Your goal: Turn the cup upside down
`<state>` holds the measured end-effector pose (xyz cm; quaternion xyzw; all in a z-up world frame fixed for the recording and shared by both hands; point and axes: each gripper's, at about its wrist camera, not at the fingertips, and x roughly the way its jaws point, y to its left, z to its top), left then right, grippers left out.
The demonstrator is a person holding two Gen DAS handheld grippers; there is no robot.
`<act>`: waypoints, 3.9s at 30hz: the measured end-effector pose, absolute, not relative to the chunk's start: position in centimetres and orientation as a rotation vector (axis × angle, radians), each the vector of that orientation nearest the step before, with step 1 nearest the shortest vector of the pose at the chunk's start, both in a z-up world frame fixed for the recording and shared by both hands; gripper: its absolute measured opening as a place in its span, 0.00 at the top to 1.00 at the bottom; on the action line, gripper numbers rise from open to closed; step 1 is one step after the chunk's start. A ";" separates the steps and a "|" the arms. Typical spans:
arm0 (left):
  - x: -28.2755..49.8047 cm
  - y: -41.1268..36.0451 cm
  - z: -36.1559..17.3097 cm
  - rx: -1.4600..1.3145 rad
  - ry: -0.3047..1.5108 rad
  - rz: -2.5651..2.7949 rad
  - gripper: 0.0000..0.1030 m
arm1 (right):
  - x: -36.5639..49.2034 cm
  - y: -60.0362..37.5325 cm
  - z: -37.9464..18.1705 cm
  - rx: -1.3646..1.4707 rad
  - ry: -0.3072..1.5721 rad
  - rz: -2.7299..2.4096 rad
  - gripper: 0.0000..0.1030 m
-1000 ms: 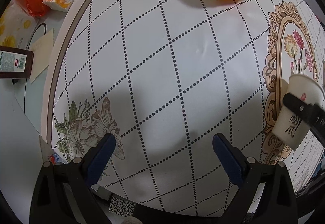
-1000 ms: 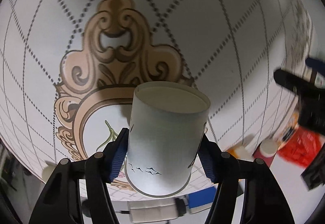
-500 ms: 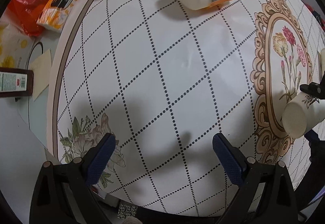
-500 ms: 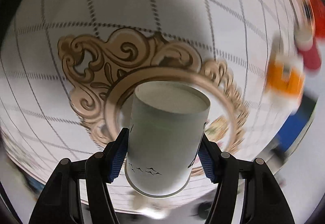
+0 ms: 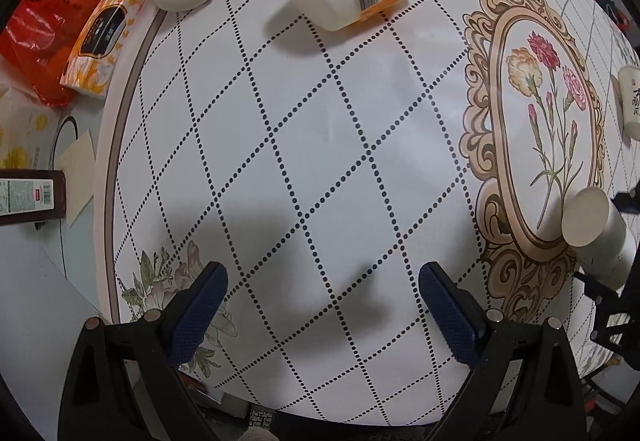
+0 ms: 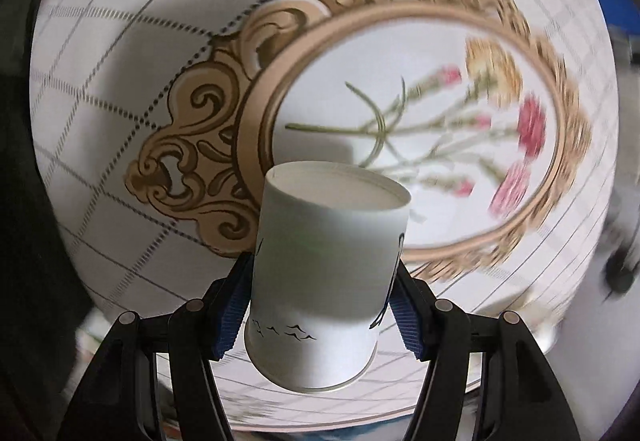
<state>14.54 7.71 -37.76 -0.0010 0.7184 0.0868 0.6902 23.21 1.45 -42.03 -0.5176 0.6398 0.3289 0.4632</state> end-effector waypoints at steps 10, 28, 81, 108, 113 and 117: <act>14.5 6.4 -37.7 0.006 1.600 0.175 0.05 | 27.0 -3.1 -42.0 -0.750 1.829 0.654 0.36; 12.4 7.4 -37.1 0.006 1.596 0.165 0.05 | 28.9 -8.7 -44.2 -0.471 1.963 0.457 0.26; 15.6 3.6 -36.1 0.070 1.581 0.072 0.05 | 30.6 -11.7 -33.6 -0.019 1.053 0.145 0.41; 7.9 -0.6 -23.0 0.164 1.259 -0.047 0.05 | 20.0 -16.8 -23.1 0.076 1.211 -0.156 0.05; 5.0 -1.0 -18.6 0.146 1.186 -0.031 0.05 | 17.6 -17.1 -18.1 0.070 1.155 -0.133 0.05; 2.3 -1.3 -14.9 0.124 1.140 -0.030 0.05 | 15.2 -16.9 -13.8 0.044 1.121 -0.099 0.05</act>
